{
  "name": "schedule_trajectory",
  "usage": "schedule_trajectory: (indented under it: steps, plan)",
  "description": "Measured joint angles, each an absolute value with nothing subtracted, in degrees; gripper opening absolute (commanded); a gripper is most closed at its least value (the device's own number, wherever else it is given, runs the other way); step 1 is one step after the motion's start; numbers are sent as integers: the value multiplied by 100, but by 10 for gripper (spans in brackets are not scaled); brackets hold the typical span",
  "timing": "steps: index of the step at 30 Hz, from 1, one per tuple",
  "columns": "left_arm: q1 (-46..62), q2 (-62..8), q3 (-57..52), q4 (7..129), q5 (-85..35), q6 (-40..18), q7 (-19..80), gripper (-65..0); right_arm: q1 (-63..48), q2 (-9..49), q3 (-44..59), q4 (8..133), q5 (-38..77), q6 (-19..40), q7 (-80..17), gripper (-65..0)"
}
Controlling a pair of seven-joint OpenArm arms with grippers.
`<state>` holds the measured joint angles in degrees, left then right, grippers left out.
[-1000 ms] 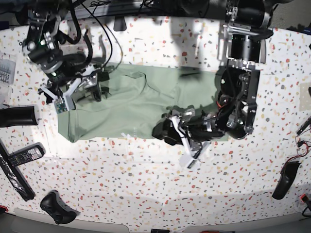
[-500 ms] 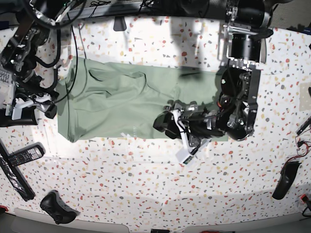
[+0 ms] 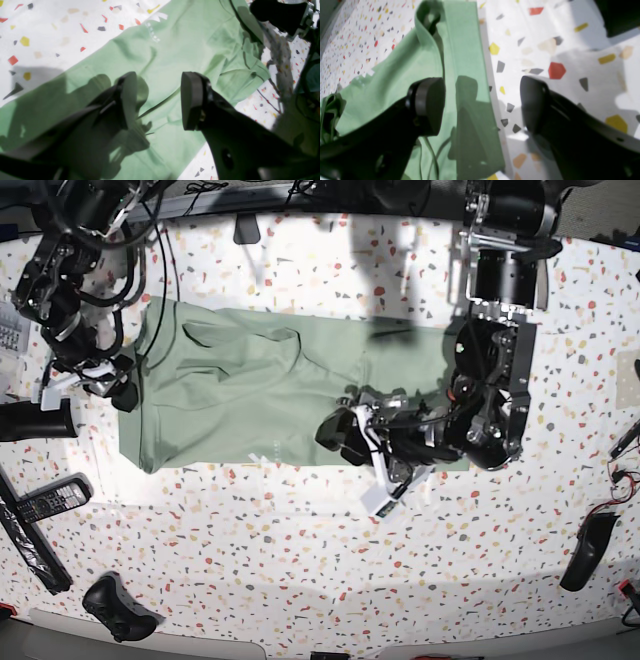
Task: Fold the T-shirt properly
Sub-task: 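Fold the right-gripper end over onto the shirt's middle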
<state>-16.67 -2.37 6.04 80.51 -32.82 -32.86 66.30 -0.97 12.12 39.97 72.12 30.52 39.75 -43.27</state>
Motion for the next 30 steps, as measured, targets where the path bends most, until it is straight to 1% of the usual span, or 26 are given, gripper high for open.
schedule_trajectory:
  steps: [4,9,15,16,17,18,21,22,23,30]
  plan:
    - [-1667,-237,607,8051,-2646,-3286,6573,-390,-95,1253,3546,7210,3485,3970,-4480,-196]
    - [-1667,-239,607,8051,-2606,-3284,6587,-390,-84,1109,2856,7216,3588,3972,-4552,-196]
    - [-1667,-239,604,8051,-2606,-3284,6764,-390,-97,1013,2644,7227,3592,3972,-4635,-202]
    - [-1664,-242,604,8051,-2606,-3284,6785,-390,-97,1013,2644,7227,3592,3972,-4635,-230]
    - [-1653,-248,607,8051,-2606,-3284,6801,-390,-97,1013,2644,7225,3588,3972,-4674,-275]
    - [-1651,-272,607,8051,-2609,-3284,6799,-390,-97,1013,2641,7225,3588,3972,-4718,-340]
    - [-1656,-388,607,8051,-2609,-3284,6799,-390,-110,1000,2635,7210,3546,3970,-4764,-569]
    - [-1656,-445,607,8051,-2609,-3170,6801,-390,-110,993,2635,7207,3542,3970,-4751,-635]
    - [-1653,-491,607,8051,-2606,-3120,6803,-390,-110,982,2635,7205,3548,3970,-4707,-650]
    - [-1653,-679,609,8051,-2611,-2777,6829,-390,132,954,2696,7190,3398,3970,-4657,-650]
